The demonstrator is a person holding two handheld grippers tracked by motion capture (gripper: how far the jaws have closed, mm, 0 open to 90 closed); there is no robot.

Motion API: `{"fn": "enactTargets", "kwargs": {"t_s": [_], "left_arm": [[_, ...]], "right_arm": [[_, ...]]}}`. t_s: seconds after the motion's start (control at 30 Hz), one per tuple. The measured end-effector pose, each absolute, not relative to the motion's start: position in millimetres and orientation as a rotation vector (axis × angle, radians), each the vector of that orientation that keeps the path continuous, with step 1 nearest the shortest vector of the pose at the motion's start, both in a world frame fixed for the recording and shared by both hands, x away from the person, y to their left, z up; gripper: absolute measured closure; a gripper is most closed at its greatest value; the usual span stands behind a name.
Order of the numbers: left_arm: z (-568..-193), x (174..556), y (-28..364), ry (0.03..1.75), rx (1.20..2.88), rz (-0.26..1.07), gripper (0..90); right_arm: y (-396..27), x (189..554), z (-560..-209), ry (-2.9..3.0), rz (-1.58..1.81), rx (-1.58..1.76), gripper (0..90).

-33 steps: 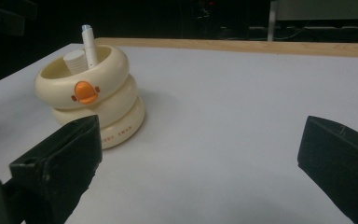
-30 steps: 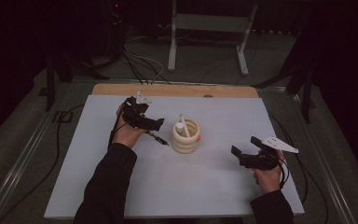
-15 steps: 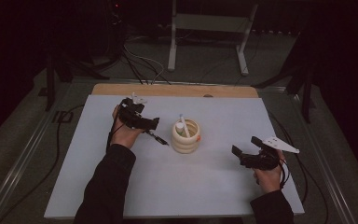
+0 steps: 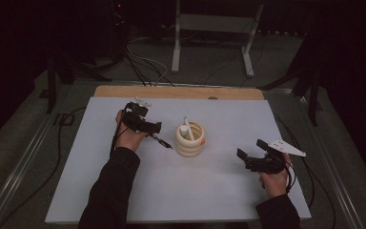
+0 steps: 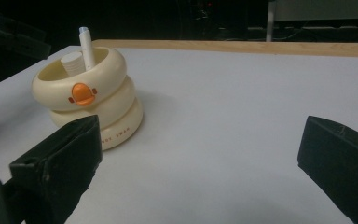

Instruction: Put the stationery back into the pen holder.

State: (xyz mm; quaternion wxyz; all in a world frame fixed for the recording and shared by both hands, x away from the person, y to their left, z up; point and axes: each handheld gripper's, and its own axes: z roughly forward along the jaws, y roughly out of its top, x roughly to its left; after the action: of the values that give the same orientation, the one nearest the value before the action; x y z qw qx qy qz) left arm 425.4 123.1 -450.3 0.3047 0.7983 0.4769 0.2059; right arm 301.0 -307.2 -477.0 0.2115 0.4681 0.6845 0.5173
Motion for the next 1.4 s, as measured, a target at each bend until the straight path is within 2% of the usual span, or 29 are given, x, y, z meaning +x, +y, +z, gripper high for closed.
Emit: {"fn": "enactTargets", "kwargs": {"t_s": [0.73,0.93,1.13,1.17,1.2,1.33,1.37,1.4], "left_arm": [[-486.1,430.9,110.3,1.372,2.134,0.449,0.8],[-490.8,426.3,106.0,1.321,2.13,0.393,7.2],[-490.3,421.6,98.1,1.223,2.155,0.391,25.3],[-489.6,420.8,96.3,1.219,2.143,0.392,25.3],[-489.8,420.9,96.3,1.212,2.142,0.375,37.1],[-491.5,420.3,95.0,1.179,2.152,0.334,59.9],[-493.1,419.1,92.4,1.147,2.166,0.308,69.9],[-493.3,418.9,91.8,1.133,2.17,0.297,73.1]], "right_arm": [[-307.7,301.3,-476.9,1.901,1.441,1.3,0.0],[-307.2,301.2,-477.0,1.902,1.441,1.298,0.0],[-307.1,301.1,-476.9,1.902,1.442,1.299,0.0],[-307.2,301.2,-476.9,1.902,1.442,1.299,0.0],[-307.3,301.1,-476.9,1.902,1.442,1.298,0.0],[-307.6,301.1,-476.7,1.901,1.443,1.297,0.0],[-307.7,301.1,-476.7,1.902,1.443,1.297,0.0],[-307.7,301.2,-476.7,1.902,1.443,1.296,0.0]]}}
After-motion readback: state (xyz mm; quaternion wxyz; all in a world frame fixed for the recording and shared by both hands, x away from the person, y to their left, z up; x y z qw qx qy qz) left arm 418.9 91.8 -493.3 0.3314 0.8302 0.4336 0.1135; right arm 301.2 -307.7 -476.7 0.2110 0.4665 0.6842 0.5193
